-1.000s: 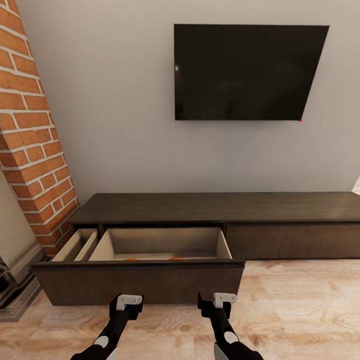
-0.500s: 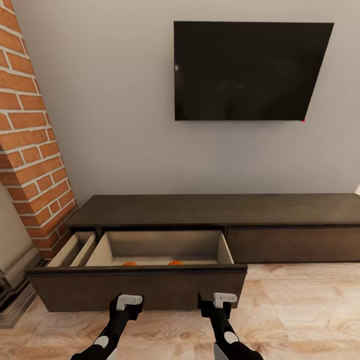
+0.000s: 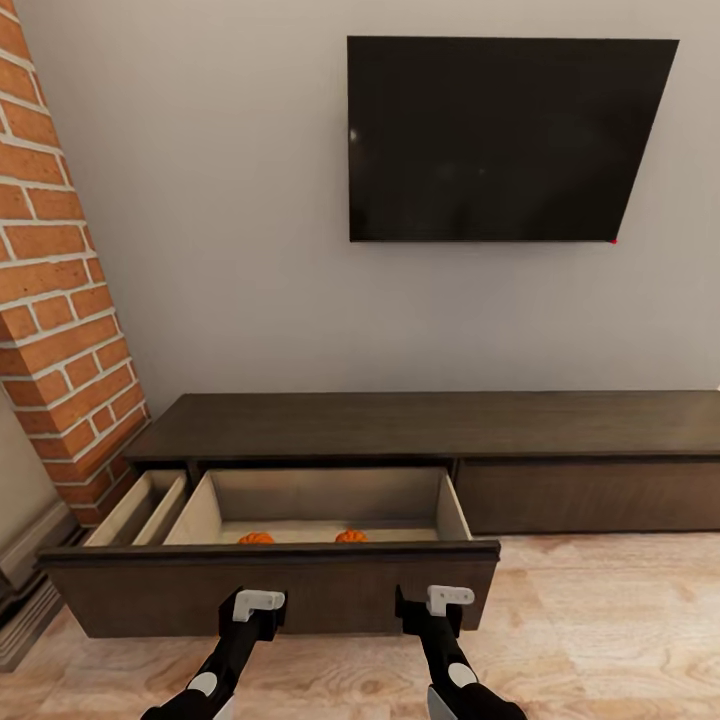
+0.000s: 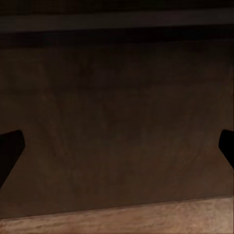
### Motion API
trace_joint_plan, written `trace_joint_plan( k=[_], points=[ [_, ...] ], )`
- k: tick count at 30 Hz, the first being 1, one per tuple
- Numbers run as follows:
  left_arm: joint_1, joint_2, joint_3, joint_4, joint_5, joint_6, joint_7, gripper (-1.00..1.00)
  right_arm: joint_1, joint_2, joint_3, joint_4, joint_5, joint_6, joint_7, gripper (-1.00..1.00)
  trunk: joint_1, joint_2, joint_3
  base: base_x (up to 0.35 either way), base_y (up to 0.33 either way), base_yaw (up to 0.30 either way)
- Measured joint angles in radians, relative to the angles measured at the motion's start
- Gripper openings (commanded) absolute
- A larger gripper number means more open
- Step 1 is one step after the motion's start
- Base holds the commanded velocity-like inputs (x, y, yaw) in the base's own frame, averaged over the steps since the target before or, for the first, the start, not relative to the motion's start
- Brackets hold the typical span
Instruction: Place each of the two pumpkins and all three candles from the living room inside a cabinet in the living room (use any cabinet), then make sure every cabinet is closed, and position the cauldron so it is next to a table in the living room.
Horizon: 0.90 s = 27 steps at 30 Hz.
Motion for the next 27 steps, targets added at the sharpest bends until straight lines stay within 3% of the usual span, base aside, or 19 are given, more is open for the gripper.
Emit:
trace_joint_plan(
  k=[27],
  points=[
    [0.0, 0.0, 0.0, 0.0, -0.001, 0.001, 0.0, 1.0, 0.0, 0.0, 0.001, 0.0, 0.0, 0.001, 0.0, 1.0, 0.0, 0.0, 0.0, 0.078, 0.0, 0.0]
  ],
)
